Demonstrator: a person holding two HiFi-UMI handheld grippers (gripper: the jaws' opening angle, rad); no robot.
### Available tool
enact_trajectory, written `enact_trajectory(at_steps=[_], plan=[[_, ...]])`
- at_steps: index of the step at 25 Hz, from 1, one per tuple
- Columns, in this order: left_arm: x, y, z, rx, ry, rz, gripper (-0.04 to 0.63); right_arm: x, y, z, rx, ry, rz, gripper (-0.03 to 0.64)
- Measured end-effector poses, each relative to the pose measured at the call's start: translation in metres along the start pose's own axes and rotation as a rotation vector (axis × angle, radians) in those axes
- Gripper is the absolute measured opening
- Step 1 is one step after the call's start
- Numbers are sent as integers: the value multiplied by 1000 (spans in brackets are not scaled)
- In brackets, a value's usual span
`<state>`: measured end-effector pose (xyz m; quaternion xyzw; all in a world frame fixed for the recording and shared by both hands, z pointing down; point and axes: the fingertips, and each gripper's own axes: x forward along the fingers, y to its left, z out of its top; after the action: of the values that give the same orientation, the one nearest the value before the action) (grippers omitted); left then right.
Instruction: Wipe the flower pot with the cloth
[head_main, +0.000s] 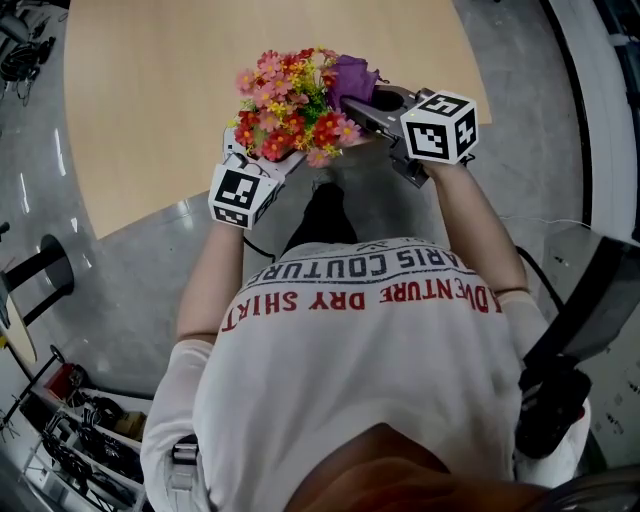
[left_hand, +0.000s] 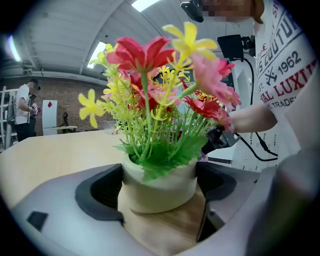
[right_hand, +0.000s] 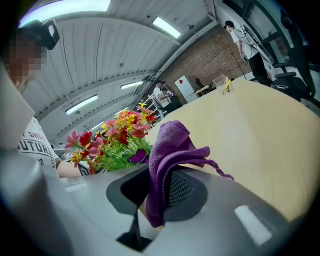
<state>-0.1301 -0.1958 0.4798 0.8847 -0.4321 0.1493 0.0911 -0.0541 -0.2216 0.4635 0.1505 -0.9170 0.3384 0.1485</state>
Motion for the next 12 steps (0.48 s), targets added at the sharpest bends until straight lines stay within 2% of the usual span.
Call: enact_trajectory(at_steps=[3,8,12], plan=[[13,-4,-6,0,3,-6,469,3,-18,-6,3,34,2,41],[20,-9,-7,9,8,-32,469,10,-40,-20,-27,156,-66,41],[21,-12,-6,19,7,-54,469,14,-48,-27,-3,231,-104,40]])
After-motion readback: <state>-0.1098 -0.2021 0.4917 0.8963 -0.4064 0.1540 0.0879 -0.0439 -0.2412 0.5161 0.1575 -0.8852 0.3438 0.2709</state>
